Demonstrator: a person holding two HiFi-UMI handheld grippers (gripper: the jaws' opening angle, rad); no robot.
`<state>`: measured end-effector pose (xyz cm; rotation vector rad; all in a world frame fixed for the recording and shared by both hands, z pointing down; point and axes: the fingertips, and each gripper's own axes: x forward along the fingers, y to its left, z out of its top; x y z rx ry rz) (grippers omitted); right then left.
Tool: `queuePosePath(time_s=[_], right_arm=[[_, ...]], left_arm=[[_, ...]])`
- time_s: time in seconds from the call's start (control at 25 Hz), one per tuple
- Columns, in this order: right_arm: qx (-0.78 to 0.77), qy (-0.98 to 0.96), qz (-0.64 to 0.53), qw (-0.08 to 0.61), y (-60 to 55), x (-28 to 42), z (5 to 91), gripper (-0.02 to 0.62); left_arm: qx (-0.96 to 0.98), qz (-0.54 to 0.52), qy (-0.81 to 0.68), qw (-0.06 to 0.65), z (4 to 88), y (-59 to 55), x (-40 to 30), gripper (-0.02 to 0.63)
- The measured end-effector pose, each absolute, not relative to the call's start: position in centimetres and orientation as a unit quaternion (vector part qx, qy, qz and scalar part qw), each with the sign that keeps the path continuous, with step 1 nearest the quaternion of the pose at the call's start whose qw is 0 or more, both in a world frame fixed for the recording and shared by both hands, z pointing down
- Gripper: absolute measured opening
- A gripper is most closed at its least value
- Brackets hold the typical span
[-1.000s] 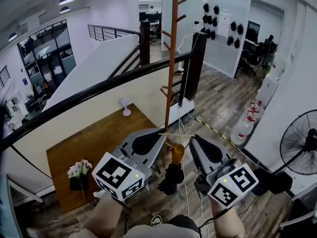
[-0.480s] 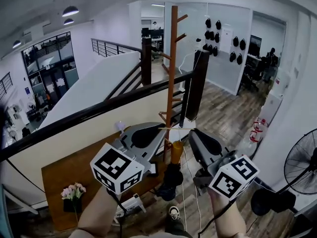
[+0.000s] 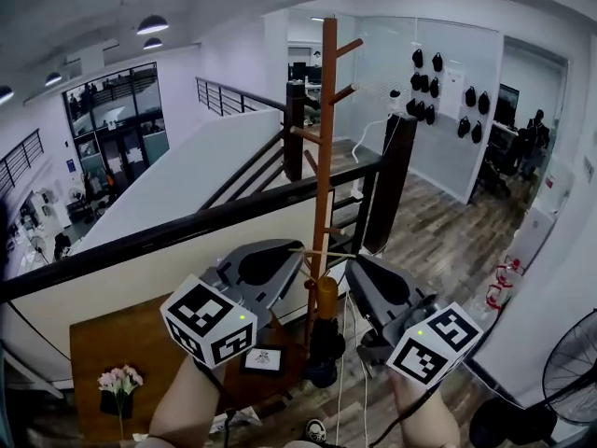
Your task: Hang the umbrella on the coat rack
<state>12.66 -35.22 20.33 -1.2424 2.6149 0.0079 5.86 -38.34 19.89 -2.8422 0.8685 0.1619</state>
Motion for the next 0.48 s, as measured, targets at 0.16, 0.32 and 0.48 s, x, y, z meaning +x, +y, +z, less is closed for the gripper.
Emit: queuePosePath(time_s=[0.16, 0.32, 0.48], right_arm=[[-0.399, 0.909, 0.0, 0.123, -39.5, 14.1, 19.4, 0.01], [-0.383, 0.916, 0.002, 0.121, -44.0, 15.2, 18.3, 0.009], [-0.373, 0.921, -0.003, 0.115, -47.3, 15.0, 18.3, 0.009]], left_arm=[[-0.947, 0.06, 0.307, 0.074, 18.9, -42.6, 7.2, 0.001], [-0.939, 0.057, 0.33, 0.08, 17.9, -46.6, 8.2, 0.002], [-0.93, 0.04, 0.353, 0.089, 18.4, -49.4, 7.9, 0.0]])
